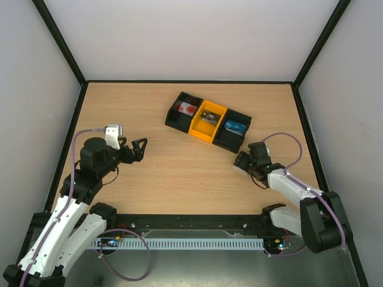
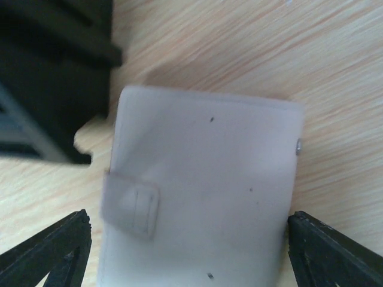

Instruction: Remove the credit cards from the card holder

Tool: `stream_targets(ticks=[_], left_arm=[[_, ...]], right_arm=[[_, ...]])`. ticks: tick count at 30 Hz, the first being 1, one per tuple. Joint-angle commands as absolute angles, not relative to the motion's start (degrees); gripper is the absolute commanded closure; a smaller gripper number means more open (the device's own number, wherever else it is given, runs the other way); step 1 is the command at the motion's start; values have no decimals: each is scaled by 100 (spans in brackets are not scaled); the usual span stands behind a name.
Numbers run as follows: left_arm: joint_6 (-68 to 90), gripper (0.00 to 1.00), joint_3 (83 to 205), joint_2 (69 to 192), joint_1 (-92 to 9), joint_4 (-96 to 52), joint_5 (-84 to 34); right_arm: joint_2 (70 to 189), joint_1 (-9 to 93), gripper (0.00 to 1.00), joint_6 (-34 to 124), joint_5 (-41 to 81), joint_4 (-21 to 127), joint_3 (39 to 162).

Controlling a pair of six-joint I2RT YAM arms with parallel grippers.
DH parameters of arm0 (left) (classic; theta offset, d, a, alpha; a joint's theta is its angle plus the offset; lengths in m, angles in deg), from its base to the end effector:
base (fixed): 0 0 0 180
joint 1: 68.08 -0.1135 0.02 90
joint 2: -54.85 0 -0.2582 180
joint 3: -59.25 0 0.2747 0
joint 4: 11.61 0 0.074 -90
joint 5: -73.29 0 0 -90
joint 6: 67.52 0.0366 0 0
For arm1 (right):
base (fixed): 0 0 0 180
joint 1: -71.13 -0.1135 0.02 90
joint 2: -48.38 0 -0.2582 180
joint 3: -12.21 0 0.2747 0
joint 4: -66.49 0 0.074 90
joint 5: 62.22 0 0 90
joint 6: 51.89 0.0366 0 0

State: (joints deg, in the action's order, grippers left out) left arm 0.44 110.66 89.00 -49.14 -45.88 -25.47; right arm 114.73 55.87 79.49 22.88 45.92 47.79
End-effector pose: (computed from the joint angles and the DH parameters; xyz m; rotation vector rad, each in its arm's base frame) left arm 0.1628 -0.0618 0.3077 0.0565 1.9125 -0.6318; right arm 0.2128 0.0613 0.1232 0.5364 2.4810 0.5180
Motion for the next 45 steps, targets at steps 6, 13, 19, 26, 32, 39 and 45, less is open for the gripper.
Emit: stream_targets(ticks=[6, 13, 19, 26, 32, 39, 45], left_arm=[[103, 0, 10998, 9005, -4942, -4554, -2594], [96, 0, 11003, 9008, -4936, -4566, -2543], [104, 0, 11007, 9008, -4937, -4560, -2594], [110, 0, 11001, 9003, -4939, -4565, -2615], [130, 0, 10996, 8958, -4943, -4542, -2707], [130, 0, 10986, 8953, -4944, -4536, -2739], [126, 0, 10979, 8909, -4944, -4531, -2704]], right_arm=[[10701, 5276, 24, 8604, 3040, 4098, 4573], [10412, 5274, 40, 9695, 2988, 5040, 3931], [10328, 5276, 40, 10062, 3481, 5537, 3474], [9658, 5276, 62, 10278, 3305, 6238, 2938], [9443, 5274, 68, 10296, 3268, 6212, 2816], [9898, 5276, 60, 10280, 3051, 6121, 3047], [10387, 5276, 66, 10180, 2856, 6388, 3132]])
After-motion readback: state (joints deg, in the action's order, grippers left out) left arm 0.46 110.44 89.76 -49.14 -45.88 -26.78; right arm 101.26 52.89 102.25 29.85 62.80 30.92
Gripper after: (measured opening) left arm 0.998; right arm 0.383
